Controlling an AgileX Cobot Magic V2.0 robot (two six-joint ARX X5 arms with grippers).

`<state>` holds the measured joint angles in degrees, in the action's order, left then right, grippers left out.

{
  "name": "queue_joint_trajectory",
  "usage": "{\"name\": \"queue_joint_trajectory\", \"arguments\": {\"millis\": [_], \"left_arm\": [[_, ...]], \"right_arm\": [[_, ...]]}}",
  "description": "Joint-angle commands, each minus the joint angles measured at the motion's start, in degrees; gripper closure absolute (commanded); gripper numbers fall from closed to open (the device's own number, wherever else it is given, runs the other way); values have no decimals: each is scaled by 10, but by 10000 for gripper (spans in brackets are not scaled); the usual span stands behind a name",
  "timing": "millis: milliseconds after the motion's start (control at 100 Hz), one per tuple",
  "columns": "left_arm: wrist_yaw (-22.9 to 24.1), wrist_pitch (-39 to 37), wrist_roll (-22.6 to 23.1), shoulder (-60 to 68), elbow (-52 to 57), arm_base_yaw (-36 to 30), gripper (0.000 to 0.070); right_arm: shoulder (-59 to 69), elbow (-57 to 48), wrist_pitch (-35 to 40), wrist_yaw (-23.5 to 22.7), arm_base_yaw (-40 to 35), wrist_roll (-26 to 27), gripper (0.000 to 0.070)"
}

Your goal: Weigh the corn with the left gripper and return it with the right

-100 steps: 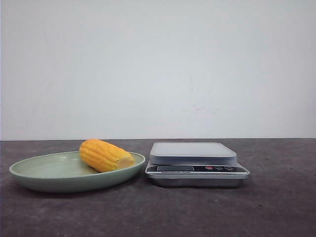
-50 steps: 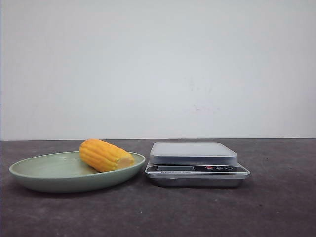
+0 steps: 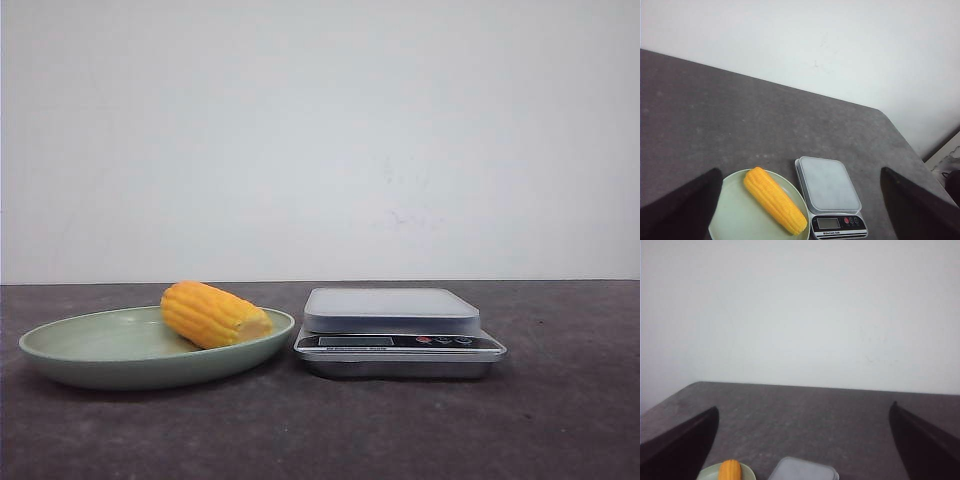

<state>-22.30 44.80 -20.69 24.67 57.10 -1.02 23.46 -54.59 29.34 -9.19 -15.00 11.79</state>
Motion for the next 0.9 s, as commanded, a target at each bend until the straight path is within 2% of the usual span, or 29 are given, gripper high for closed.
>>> {"name": "queue_joint_trajectory", "arguments": {"millis": [0, 80, 330, 620, 730, 890], "left_arm": [[-1, -4, -3, 13, 6, 0, 107], [-1, 3, -12, 34, 6, 0, 105], [-1, 19, -3, 135, 6, -10, 104], [-2, 18, -30, 287, 6, -90, 104], [1, 3, -32, 356, 6, -122, 105], [1, -60, -72, 447, 6, -158, 105]], "right_arm": [[9, -5, 0, 0, -2, -2, 0], [14, -5, 8, 0, -2, -2, 0], [43, -5, 12, 0, -2, 2, 0], [83, -5, 32, -1, -2, 2, 0], [95, -5, 45, -1, -2, 2, 0], [106, -5, 57, -1, -2, 2, 0]]}}
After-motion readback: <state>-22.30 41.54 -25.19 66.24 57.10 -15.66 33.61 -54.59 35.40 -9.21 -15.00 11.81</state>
